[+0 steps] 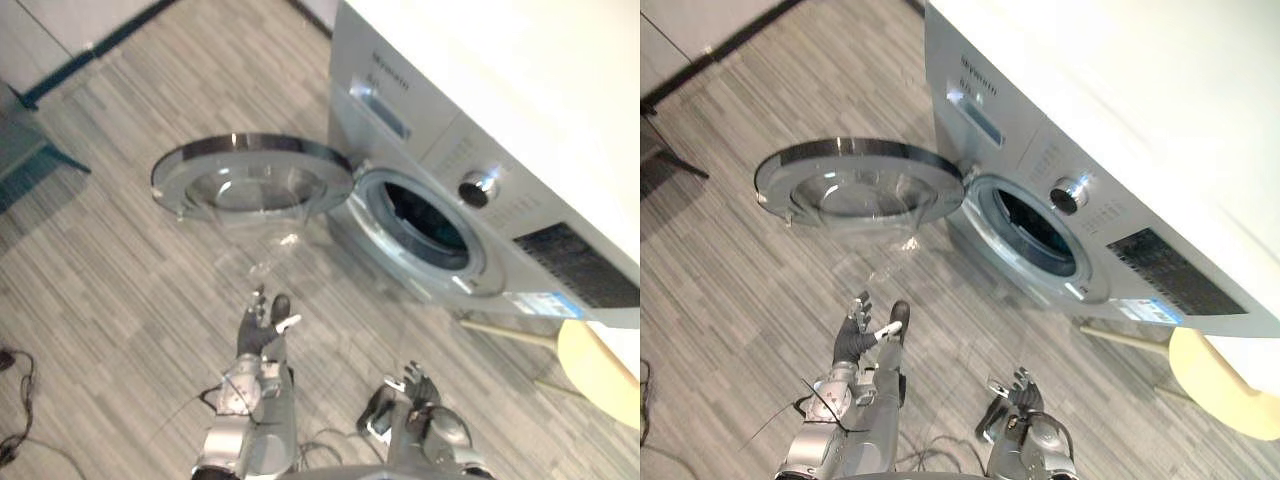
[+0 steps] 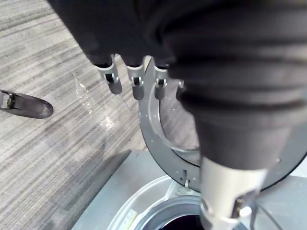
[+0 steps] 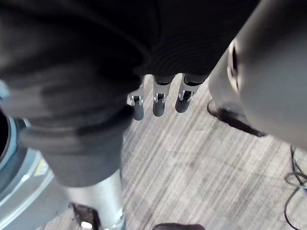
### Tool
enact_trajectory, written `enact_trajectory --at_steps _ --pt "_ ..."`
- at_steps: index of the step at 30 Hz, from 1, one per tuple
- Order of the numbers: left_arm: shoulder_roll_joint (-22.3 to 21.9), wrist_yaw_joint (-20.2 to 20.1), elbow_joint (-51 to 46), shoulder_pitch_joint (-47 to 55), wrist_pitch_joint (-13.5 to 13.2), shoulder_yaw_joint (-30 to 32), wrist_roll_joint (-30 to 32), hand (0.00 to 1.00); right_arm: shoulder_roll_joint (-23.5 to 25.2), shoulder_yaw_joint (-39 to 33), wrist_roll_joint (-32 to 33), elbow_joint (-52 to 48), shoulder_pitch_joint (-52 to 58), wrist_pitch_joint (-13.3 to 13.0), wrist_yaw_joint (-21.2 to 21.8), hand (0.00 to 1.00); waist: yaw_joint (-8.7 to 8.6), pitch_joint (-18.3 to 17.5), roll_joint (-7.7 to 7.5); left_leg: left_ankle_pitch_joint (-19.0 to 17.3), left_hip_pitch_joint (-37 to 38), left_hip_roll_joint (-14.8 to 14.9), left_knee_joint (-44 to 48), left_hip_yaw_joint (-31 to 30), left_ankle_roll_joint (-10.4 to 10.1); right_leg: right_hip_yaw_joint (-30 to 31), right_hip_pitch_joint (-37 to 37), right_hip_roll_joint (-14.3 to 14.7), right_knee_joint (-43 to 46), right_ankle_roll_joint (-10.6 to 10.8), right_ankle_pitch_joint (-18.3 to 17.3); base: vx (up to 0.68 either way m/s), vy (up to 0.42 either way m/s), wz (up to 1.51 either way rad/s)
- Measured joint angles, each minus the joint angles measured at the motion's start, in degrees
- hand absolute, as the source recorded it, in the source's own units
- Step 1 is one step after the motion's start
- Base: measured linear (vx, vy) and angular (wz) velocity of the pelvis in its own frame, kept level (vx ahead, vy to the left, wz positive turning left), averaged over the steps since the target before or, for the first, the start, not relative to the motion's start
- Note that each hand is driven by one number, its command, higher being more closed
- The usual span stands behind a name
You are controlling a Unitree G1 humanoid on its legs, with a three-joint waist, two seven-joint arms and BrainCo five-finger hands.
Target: Pick up the laundry basket with both hands and put the clothes into the washing machine.
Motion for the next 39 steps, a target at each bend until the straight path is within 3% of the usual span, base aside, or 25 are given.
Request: enact_trajectory --at_steps 4,7,8,9,11,12,17,18,20,22,23,24,25,26,27,28,31,32,33,35,36,39 --pt "-0.08 -0.53 3.21 2.44 1.01 0.01 0.48 0.00 -0.81 -3.05 -2.11 1.33 1.01 0.21 0.15 0.00 0.25 -2.95 0.26 0.07 3.27 -0.30 -0.12 -0.82 -0.06 -1.31 4.51 0.34 -1.55 0.03 0.02 0.01 -0.021 0.16" --pt "0.03 -1.70 4.57 2.45 1.53 -0.04 0.49 0.00 -1.02 -3.47 -4.62 1.46 0.68 0.69 0.43 0.00 -0.23 -5.93 1.52 3.71 3.58 -0.46 -0.92 -1.94 -0.79 -1.59 6.11 0.83 -5.22 -1.63 2.29 -0.05 0.039 0.03" --pt "-0.30 -1.76 4.92 1.94 1.84 0.69 0.46 0.00 -0.52 -4.29 -6.17 2.13 0.32 1.04 0.74 0.00 -0.08 -5.63 0.30 -4.21 2.18 -2.13 8.83 -2.49 -1.00 -1.06 6.81 -0.87 -5.98 -0.77 3.50 0.00 0.119 -0.37" --pt "-1.07 -1.59 5.24 2.50 1.95 2.60 0.32 0.00 -0.57 -4.49 -6.90 2.57 0.39 1.23 1.28 0.00 -0.11 -5.71 0.13 -13.46 1.65 -3.42 20.98 -2.82 0.37 1.39 8.24 -1.61 -6.46 -0.38 4.66 0.03 0.140 -0.64" --pt "-1.70 -1.39 5.29 4.26 1.95 4.66 -0.01 0.00 -1.05 -4.60 -7.23 3.06 1.49 1.79 1.54 0.00 -0.62 -7.11 1.97 -18.73 3.56 -3.27 25.83 -3.72 -0.74 5.61 9.51 -0.19 -7.30 -0.10 5.15 -0.03 0.108 -0.79" --pt "-1.01 -1.27 5.28 3.78 1.88 5.41 -0.63 0.00 -0.38 -4.87 -7.29 3.13 2.01 2.35 1.69 0.00 -2.14 -7.82 1.64 -19.12 5.26 -3.09 23.27 -4.18 -0.69 8.28 9.20 0.00 -8.24 -0.93 5.71 -0.08 0.087 -0.57" --pt "0.76 -1.46 8.21 2.38 1.77 4.82 -1.94 0.00 1.81 -11.60 -6.57 3.64 2.46 2.62 1.51 0.00 -3.99 -8.16 1.53 -19.09 7.68 -1.97 20.00 0.24 -0.27 15.68 5.99 -0.72 -11.56 -0.28 10.37 -0.15 0.104 -0.74" --pt "0.99 -1.86 9.98 2.24 1.70 3.20 -2.04 0.00 1.63 -13.43 -6.54 3.70 2.77 2.77 1.28 0.00 -4.64 -8.26 1.71 -19.68 7.71 -2.16 20.99 1.94 0.67 17.87 5.51 -0.95 -12.79 -0.50 11.56 -0.18 0.186 -0.80" --pt "1.39 -2.62 12.80 1.98 1.75 2.01 -1.72 0.00 1.65 -15.70 -5.90 4.21 3.66 2.91 1.03 0.00 -5.66 -8.22 1.90 -20.40 7.68 -2.15 21.27 4.74 1.12 21.14 4.28 -0.93 -14.24 -2.93 12.99 -0.18 0.188 -0.77" --pt "2.17 -2.99 14.23 1.39 1.84 1.58 -0.84 0.00 1.98 -16.77 -3.89 3.71 4.33 2.78 0.90 0.00 -6.62 -8.23 1.85 -20.77 7.27 -2.17 20.96 6.33 1.84 23.14 2.19 -0.41 -14.99 -9.82 13.77 -0.12 0.155 -0.63" --pt "2.60 -3.12 14.23 1.30 1.88 1.52 -0.12 0.00 2.35 -16.62 -3.44 3.86 4.60 2.91 0.75 0.00 -6.35 -8.34 1.31 -21.10 7.75 -2.79 20.66 6.56 2.51 23.90 1.32 -0.33 -16.11 -17.98 13.30 -0.06 0.161 -0.80" --pt "2.26 -3.32 14.18 1.65 2.00 1.54 0.09 0.00 1.76 -16.95 -2.97 4.09 4.89 2.87 0.61 0.00 -6.04 -8.69 2.37 -20.64 8.54 -2.45 18.91 6.28 4.37 24.10 1.64 0.64 -16.46 -21.36 7.81 -0.07 0.196 -0.87" --pt "2.01 -3.57 14.65 1.82 1.97 1.66 0.44 0.00 1.31 -17.86 -2.82 3.97 4.61 2.85 0.55 0.00 -6.05 -8.34 3.55 -19.56 9.53 -1.64 17.29 7.06 5.86 24.69 0.53 1.36 -10.81 -14.21 7.83 -0.06 0.126 -0.53" --pt "2.78 -3.98 15.68 1.70 2.14 1.57 0.99 0.00 2.05 -18.03 -2.42 3.89 5.14 2.65 0.28 0.00 -6.73 -8.53 3.15 -18.35 10.87 -1.61 15.66 6.93 6.83 25.40 0.23 3.31 -1.92 -10.77 7.86 -0.06 0.066 -0.14" --pt "3.48 -4.03 16.12 1.51 2.15 1.72 1.02 0.00 2.56 -17.97 -2.28 4.10 5.78 2.71 0.30 0.00 -6.60 -9.28 1.82 -18.06 11.68 -2.69 15.07 7.11 6.79 26.55 1.42 5.47 2.34 -9.95 8.20 -0.07 -0.031 0.01" --pt "3.31 -3.97 16.67 1.53 2.15 2.27 1.01 0.00 2.54 -17.91 -2.27 5.54 5.94 2.83 0.34 0.00 -5.67 -10.05 0.82 -18.11 12.30 -3.74 14.24 7.55 6.48 26.04 3.11 5.90 1.82 -8.92 6.07 -0.08 -0.033 0.02" --pt "2.84 -3.82 16.97 2.57 2.20 3.32 0.92 0.00 3.12 -17.82 -2.09 5.86 6.10 2.91 0.42 0.00 -5.84 -11.58 0.74 -16.83 12.92 -4.21 10.49 6.77 5.27 29.72 5.32 6.96 -5.86 -8.24 6.32 -0.03 -0.030 0.21" --pt "2.40 -3.75 17.09 2.71 2.60 4.04 0.85 0.00 3.21 -17.61 -2.23 6.33 6.13 3.26 0.64 0.00 -4.96 -12.05 0.25 -16.22 12.76 -4.12 8.79 6.61 4.53 29.61 5.63 7.13 -8.89 -6.66 6.40 -0.02 -0.100 0.03" --pt "1.89 -3.45 17.57 2.77 3.06 4.59 0.62 0.00 2.74 -16.97 -2.14 6.50 6.21 3.46 0.66 0.00 -4.31 -12.22 0.49 -14.99 12.62 -3.92 7.06 6.14 4.49 29.23 5.49 7.91 -10.18 -5.52 7.00 -0.05 -0.109 0.09" --pt "0.64 -2.73 19.51 2.79 3.18 4.54 -0.53 0.00 1.57 -15.56 -2.09 6.47 5.76 3.45 0.51 0.00 -4.10 -12.65 1.50 -12.21 12.69 -3.15 4.25 4.71 4.25 27.89 5.58 8.90 -11.13 -5.29 7.21 -0.03 -0.101 0.34" --pt "-0.86 -2.55 20.69 2.96 3.24 4.41 -1.61 0.00 0.48 -14.37 -2.36 6.53 5.84 3.46 0.36 0.00 -4.02 -12.64 2.76 -8.82 13.38 -2.63 1.24 3.34 4.24 26.53 5.74 9.67 -11.53 -4.98 7.62 0.00 -0.111 0.43" --pt "-2.37 -2.56 21.58 2.34 3.20 4.40 -3.29 0.00 -0.40 -13.67 -4.34 6.66 5.18 3.66 0.14 0.00 -2.97 -11.91 4.03 -5.19 13.64 -2.48 -0.61 0.72 3.88 22.97 7.03 10.20 -11.10 -5.25 7.04 0.01 -0.088 0.53"
